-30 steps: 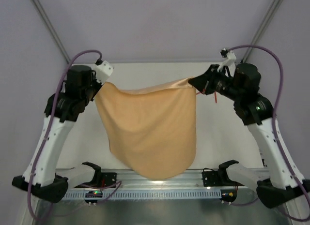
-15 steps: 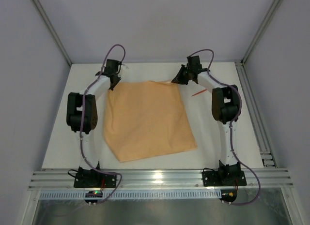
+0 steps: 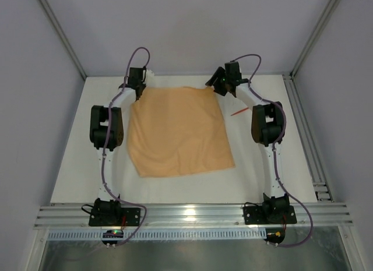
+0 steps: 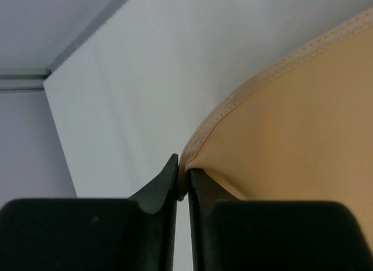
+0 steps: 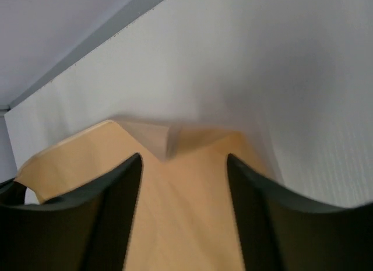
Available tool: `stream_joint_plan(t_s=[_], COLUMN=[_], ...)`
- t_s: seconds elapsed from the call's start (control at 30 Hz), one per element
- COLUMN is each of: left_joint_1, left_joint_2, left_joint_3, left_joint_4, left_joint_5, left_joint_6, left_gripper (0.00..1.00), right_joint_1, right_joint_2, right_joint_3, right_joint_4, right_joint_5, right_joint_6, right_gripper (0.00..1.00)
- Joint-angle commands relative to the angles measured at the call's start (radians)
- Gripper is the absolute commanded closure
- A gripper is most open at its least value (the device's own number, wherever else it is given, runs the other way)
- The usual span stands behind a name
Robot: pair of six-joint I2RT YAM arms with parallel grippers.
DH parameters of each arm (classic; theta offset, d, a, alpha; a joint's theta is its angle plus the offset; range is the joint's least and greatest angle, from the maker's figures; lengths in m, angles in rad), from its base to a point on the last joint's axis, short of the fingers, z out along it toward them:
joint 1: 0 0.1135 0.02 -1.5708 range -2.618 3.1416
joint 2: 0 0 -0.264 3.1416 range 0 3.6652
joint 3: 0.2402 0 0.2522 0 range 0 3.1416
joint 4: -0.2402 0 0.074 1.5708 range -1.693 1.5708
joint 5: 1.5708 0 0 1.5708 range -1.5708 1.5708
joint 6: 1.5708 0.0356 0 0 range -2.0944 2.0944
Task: Fold the napkin into a case and place the utensils inside
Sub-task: Flatten out the crumpled napkin at the center of the board, then smooth out the napkin at the center of the board.
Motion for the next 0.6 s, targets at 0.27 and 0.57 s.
stream_joint_plan(t_s=[0.27,0.57], left_joint_1=[0.001,-0.038], left_joint_2=[-0.126,-0.790], left_joint_3=[0.145,-0.502], left_joint_4=[-0.068,-0.444], left_joint_5=[0.003,0.355], left_joint_6=[-0.194,-0.010], left_gripper=[0.10,0.22], right_joint_1=[0.019,0.048], right_joint_2=[-0.388,-0.991], right_joint_3=[-0.087,-0.996], right_joint_4=[-0.150,-0.214], right_joint_5=[0.174,0.242], right_joint_6=[-0.392,-0.460], right_gripper=[0.11,0.21])
